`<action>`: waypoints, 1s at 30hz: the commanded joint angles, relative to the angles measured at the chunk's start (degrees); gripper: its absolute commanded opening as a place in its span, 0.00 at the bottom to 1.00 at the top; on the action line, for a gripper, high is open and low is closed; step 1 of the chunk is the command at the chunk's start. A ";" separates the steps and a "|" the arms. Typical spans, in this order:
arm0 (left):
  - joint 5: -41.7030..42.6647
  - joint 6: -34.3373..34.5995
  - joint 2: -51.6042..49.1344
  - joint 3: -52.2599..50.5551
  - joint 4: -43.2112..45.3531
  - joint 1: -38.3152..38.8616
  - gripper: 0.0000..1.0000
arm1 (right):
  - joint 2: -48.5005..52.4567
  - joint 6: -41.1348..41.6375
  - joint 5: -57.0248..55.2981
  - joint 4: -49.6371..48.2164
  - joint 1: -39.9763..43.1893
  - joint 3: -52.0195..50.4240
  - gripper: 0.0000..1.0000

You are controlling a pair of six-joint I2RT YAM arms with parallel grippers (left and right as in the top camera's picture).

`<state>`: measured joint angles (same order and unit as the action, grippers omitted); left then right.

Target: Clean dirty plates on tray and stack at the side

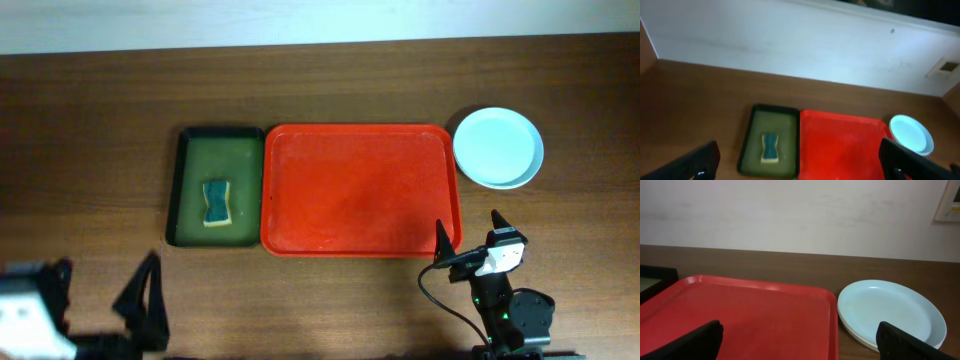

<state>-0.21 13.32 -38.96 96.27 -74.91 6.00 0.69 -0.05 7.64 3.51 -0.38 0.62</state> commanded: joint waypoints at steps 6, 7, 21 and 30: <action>-1.09 0.76 16.87 -16.98 -1.46 0.17 1.00 | -0.44 -0.13 0.74 0.35 0.42 -0.31 0.98; -1.09 0.76 18.40 -19.34 -0.68 0.17 0.99 | -0.44 -0.13 0.74 0.35 0.42 -0.31 0.99; -1.03 0.76 38.62 -53.09 23.47 -2.23 0.99 | -0.44 -0.15 0.74 0.35 0.42 -0.31 0.99; -0.57 0.79 38.62 -70.20 71.65 -2.21 0.99 | -0.44 -0.13 0.74 0.35 0.42 -0.31 0.99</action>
<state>-0.67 13.76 -0.58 30.81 -12.23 4.05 0.69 -0.03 7.66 3.49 -0.38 0.62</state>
